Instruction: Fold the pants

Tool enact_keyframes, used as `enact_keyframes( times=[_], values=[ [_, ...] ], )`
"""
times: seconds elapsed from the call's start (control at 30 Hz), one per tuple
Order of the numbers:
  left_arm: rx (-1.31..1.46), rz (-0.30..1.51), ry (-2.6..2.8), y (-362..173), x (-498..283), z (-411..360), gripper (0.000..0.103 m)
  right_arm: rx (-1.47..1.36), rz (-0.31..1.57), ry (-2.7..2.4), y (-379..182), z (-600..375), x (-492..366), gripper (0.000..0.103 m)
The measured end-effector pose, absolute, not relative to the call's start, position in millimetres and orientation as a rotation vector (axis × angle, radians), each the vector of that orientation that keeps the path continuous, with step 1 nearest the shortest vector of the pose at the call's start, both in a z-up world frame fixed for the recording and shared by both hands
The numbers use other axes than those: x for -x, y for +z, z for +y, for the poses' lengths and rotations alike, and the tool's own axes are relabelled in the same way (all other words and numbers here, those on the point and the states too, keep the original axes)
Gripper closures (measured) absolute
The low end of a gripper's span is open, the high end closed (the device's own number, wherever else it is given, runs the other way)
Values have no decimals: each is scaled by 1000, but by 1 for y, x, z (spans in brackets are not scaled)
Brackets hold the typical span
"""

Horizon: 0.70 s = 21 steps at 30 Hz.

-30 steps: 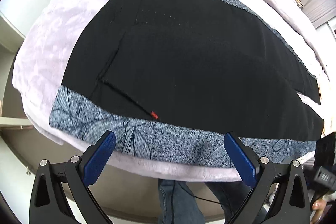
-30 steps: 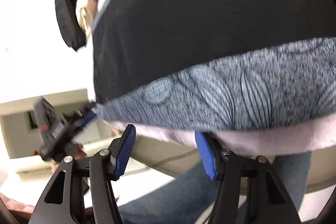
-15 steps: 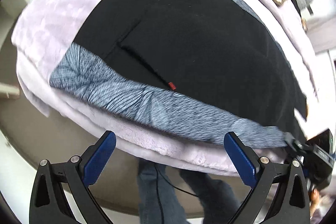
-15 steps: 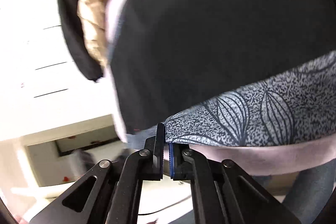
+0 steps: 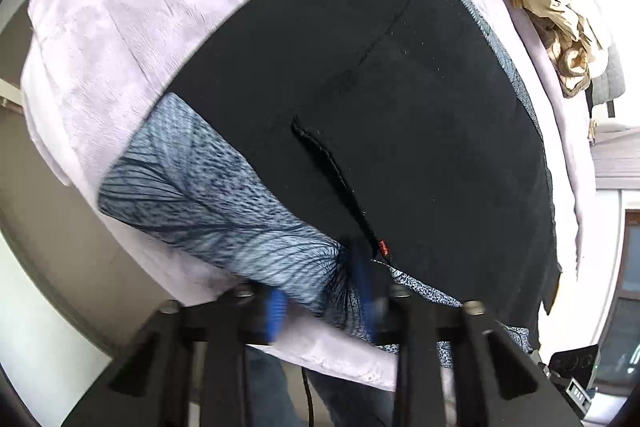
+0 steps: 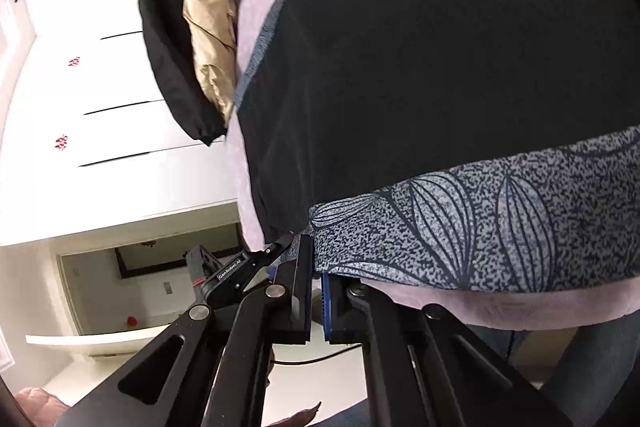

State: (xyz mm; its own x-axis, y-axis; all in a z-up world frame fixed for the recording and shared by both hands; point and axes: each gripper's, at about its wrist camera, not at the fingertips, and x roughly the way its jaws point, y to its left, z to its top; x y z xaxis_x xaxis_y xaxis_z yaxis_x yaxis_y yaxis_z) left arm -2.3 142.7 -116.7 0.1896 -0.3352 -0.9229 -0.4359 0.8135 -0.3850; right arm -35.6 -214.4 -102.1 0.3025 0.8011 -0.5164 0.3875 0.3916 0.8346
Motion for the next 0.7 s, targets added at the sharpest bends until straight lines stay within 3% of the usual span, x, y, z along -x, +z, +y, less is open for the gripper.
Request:
enact_keyframes(
  times=[0.3, 0.57, 0.63, 0.67, 0.7],
  values=[
    [535, 1258, -26, -38, -66, 121, 81, -1125, 1196, 460, -57, -230, -26, 99],
    [332, 1110, -102, -27, -197, 83, 80, -979, 1201, 465, -55, -253, -152, 99],
    [257, 1110, -88, -43, -230, 71, 74, -943, 1223, 443, -65, -256, -183, 99],
    [236, 1108, -76, -48, -237, 70, 63, -914, 1240, 425, -74, -257, -200, 98],
    [209, 1111, -50, -59, -248, 68, 42, -899, 1257, 415, -81, -256, -209, 96]
  ],
)
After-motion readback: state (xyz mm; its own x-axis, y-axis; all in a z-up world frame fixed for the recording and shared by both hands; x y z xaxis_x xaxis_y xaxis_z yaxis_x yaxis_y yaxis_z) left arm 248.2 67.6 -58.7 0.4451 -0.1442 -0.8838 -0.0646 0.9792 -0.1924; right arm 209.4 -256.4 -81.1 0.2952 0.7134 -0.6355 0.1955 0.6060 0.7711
